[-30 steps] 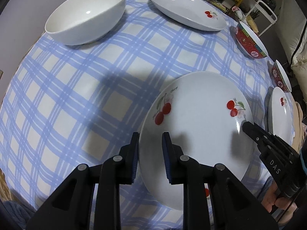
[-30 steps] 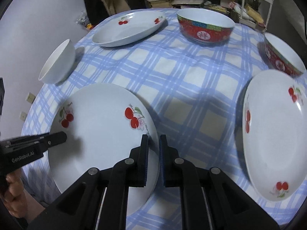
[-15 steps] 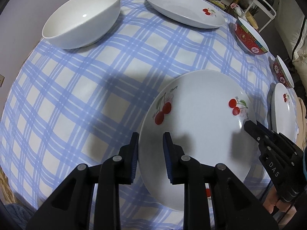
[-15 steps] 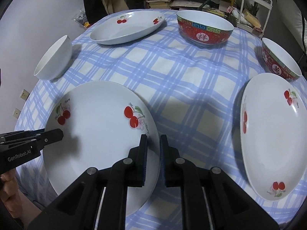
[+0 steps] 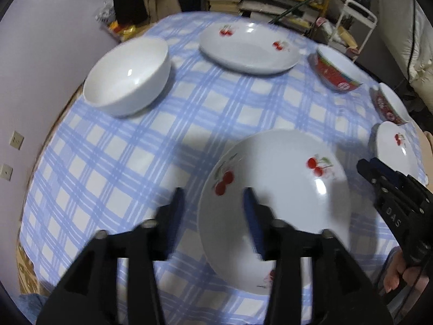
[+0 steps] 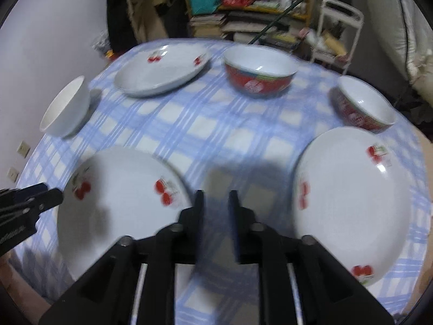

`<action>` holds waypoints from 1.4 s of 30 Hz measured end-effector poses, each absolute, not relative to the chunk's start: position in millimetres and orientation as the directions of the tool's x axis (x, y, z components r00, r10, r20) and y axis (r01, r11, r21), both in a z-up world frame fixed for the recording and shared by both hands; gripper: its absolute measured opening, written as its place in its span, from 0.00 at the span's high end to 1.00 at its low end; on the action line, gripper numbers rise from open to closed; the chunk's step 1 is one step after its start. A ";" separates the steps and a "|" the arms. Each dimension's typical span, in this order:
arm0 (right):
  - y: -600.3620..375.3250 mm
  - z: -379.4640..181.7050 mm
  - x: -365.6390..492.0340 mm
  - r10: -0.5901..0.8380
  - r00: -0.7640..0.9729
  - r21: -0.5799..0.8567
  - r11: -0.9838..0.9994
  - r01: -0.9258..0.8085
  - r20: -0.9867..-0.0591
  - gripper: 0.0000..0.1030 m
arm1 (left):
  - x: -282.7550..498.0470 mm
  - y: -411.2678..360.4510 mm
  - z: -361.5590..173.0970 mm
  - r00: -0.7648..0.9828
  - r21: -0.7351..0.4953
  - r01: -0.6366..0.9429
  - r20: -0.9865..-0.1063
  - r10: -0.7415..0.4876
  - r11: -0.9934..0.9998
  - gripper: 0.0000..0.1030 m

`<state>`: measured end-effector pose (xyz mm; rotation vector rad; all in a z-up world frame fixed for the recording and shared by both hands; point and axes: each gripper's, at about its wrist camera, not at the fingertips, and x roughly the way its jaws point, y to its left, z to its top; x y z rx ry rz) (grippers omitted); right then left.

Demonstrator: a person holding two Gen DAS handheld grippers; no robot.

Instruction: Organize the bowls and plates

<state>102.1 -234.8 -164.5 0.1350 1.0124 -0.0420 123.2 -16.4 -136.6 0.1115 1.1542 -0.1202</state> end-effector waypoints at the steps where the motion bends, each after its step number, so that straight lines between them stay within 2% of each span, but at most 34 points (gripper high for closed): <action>1: -240.2 -162.2 101.1 0.007 0.540 0.088 0.988 0.124 -0.842 0.50 | 120.0 -21.1 -131.0 0.425 0.039 0.170 -0.904 -0.037 0.985 0.49; 3: -252.0 -157.8 99.3 -0.017 0.555 0.098 0.979 0.178 -0.831 0.41 | 117.1 -30.7 -124.5 0.455 0.075 0.195 -0.890 -0.023 0.978 0.43; 5: -266.0 -151.3 99.3 -0.014 0.565 0.131 0.968 0.215 -0.825 0.36 | 116.6 -39.4 -119.5 0.469 0.099 0.223 -0.883 -0.018 0.970 0.35; 7: -276.7 -145.1 98.9 -0.029 0.570 0.136 0.960 0.244 -0.821 0.23 | 114.3 -49.6 -115.0 0.482 0.108 0.244 -0.876 -0.023 0.964 0.32; 9: -288.9 -136.3 96.5 -0.051 0.583 0.137 0.952 0.275 -0.811 0.17 | 112.5 -58.3 -112.1 0.492 0.126 0.254 -0.871 -0.016 0.959 0.24; 11: -301.8 -126.2 94.6 -0.062 0.594 0.144 0.945 0.293 -0.802 0.12 | 111.0 -68.6 -108.3 0.503 0.145 0.268 -0.864 -0.010 0.952 0.21; 18: -341.2 -93.5 89.5 -0.111 0.614 0.108 0.945 0.308 -0.781 0.10 | 110.2 -104.3 -95.8 0.498 0.136 0.323 -0.866 -0.046 0.937 0.21; 24: -373.0 -86.8 80.3 -0.138 0.591 0.069 0.947 0.313 -0.795 0.10 | 112.4 -143.7 -87.1 0.510 0.135 0.366 -0.857 -0.077 0.921 0.20; 38: -446.7 -123.4 62.6 -0.113 0.498 0.098 0.921 0.378 -0.860 0.10 | 123.3 -214.7 -120.6 0.442 0.101 0.420 -0.891 -0.106 0.902 0.20; 42: -452.7 -137.9 62.9 -0.101 0.461 0.088 0.925 0.370 -0.882 0.10 | 123.8 -225.9 -130.6 0.426 0.055 0.440 -0.891 -0.155 0.897 0.21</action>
